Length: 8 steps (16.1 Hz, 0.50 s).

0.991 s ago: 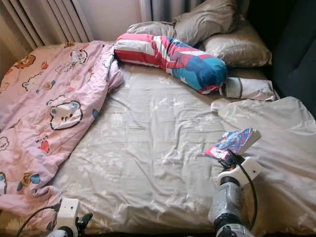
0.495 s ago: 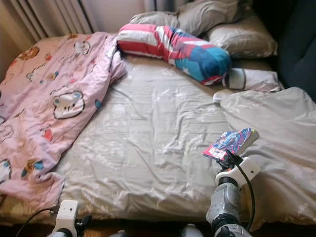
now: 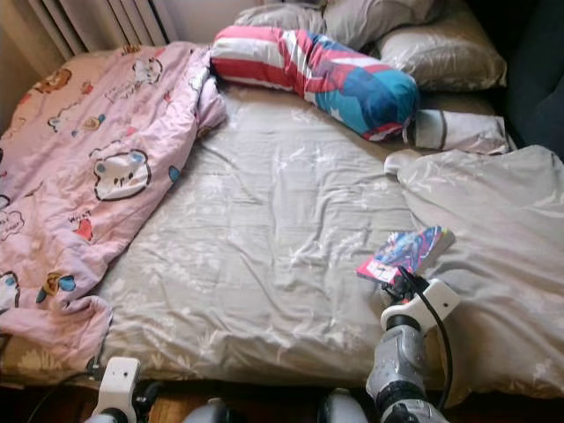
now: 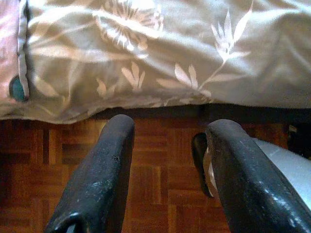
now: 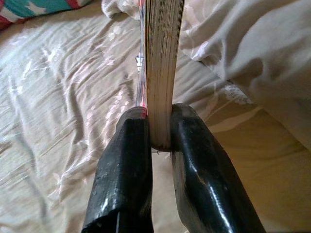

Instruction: Clean up the room

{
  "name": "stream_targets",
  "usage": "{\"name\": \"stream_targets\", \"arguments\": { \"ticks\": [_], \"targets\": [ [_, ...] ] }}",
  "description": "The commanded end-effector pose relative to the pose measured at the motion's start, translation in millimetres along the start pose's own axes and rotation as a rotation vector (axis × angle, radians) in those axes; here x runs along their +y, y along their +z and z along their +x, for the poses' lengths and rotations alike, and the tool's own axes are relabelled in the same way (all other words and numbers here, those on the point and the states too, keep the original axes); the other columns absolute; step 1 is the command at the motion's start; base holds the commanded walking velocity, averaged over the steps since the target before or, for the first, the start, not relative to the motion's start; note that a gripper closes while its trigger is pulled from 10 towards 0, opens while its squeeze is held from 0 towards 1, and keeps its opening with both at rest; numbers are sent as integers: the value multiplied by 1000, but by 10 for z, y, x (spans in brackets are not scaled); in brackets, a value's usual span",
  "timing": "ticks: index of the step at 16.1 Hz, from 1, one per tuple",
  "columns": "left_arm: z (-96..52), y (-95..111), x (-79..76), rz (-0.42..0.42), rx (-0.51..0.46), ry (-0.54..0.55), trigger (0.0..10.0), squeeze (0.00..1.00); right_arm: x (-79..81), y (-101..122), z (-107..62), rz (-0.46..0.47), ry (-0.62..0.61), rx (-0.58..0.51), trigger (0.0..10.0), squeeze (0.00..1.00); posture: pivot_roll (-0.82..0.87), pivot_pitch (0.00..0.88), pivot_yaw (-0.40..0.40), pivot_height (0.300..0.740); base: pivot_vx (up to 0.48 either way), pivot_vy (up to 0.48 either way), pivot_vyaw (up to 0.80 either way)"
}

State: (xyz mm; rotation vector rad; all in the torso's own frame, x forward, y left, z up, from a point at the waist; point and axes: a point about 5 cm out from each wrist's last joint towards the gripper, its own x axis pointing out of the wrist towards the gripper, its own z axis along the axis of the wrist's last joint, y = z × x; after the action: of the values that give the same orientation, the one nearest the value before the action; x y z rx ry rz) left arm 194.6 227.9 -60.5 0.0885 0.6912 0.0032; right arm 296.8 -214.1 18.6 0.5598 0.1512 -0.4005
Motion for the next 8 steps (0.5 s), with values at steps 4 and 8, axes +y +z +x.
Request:
{"name": "stream_targets", "arguments": {
  "ticks": [4,8],
  "targets": [
    [-79,-148,33,13,29,-5,10000,0,123,-11,8,99,48,-15,10000,0,70,190,81,664,0,0,0],
    [-110,-178,58,16,22,-6,10000,0,189,0,49,70,46,15,10000,0,83,212,80,656,0,0,0]
  ]
}}
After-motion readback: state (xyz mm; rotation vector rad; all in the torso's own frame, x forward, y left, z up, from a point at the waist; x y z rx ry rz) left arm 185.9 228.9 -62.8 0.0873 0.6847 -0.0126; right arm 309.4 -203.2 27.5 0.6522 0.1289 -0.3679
